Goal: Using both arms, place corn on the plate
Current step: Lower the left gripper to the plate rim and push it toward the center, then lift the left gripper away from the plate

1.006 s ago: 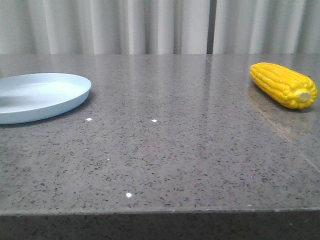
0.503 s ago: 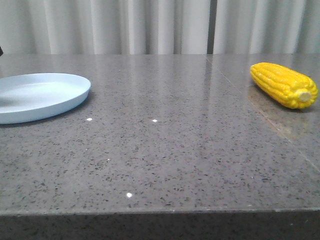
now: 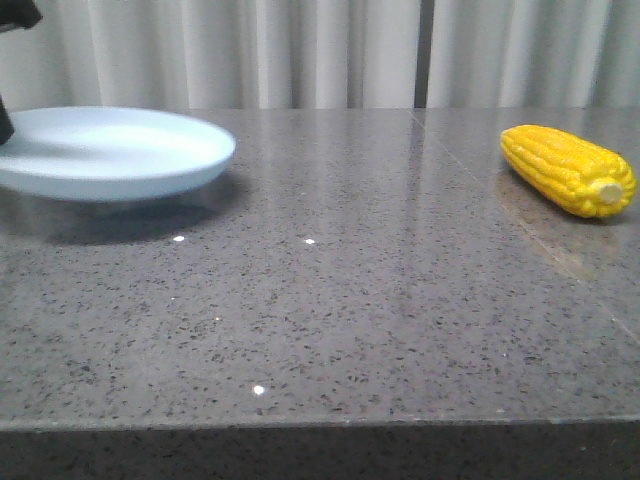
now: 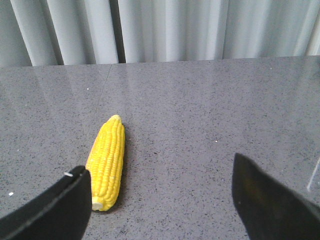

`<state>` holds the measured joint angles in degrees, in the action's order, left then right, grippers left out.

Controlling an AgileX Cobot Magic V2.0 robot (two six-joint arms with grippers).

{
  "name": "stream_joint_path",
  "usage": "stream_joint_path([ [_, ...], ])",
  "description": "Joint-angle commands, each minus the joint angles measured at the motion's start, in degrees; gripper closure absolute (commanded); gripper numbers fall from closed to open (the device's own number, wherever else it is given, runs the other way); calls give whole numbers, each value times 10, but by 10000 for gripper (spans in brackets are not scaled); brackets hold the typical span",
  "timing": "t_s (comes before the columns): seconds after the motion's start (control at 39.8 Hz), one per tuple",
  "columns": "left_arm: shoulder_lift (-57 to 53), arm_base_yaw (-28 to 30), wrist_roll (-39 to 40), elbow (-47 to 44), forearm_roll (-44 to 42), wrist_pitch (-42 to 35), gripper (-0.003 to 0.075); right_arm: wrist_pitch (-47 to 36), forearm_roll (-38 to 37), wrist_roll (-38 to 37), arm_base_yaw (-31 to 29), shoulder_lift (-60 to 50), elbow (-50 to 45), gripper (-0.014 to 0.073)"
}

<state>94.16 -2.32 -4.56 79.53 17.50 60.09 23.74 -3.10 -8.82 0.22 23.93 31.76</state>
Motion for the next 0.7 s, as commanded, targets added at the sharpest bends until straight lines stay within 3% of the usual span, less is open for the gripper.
stream_joint_path([
  [0.0,-22,-17,2,37,72,-8,741,-45,-10,6,-2,8,19,-7],
  [0.3,4,-144,17,40,84,-96,740,-45,-10,6,-2,8,19,-7],
  [0.68,68,-160,26,38,88,-92,711,-45,-10,6,-2,8,19,-7],
])
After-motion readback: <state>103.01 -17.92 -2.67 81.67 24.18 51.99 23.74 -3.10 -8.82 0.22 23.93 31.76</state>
